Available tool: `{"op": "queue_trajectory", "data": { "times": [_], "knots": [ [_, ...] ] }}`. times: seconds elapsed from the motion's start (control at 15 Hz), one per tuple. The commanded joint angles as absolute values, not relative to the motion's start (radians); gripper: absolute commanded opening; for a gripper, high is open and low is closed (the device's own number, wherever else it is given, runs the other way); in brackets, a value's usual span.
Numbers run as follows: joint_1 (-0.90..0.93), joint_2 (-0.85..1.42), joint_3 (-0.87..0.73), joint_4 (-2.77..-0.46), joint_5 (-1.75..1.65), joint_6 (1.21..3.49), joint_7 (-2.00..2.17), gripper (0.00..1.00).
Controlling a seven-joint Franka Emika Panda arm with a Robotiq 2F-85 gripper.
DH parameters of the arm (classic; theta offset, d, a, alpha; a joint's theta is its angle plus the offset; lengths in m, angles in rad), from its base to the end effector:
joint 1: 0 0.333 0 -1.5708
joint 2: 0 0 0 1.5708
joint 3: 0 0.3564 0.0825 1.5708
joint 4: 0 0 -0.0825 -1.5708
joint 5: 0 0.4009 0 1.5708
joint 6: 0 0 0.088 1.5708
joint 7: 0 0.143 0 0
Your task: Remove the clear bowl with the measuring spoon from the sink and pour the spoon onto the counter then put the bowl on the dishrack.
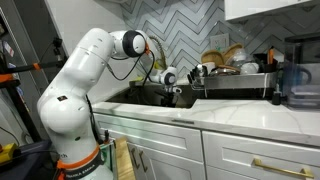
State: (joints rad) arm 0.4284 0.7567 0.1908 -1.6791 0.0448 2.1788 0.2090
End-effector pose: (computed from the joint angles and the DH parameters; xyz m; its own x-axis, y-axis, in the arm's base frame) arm 0.5559 0.3896 0.1316 0.8998 0.3390 -0.2746 0.3225 -0.9408 -0.1045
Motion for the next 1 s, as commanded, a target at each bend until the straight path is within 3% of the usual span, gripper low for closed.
{"op": "queue_trajectory", "data": {
  "times": [0.0,0.33,0.93],
  "knots": [
    [0.447,0.759,0.171,-1.673,0.010,2.176,0.252,0.36],
    [0.440,0.759,0.170,-1.665,-0.006,2.158,0.240,0.01],
    [0.467,0.651,0.144,-1.665,-0.031,2.043,0.367,0.02]
  ]
}}
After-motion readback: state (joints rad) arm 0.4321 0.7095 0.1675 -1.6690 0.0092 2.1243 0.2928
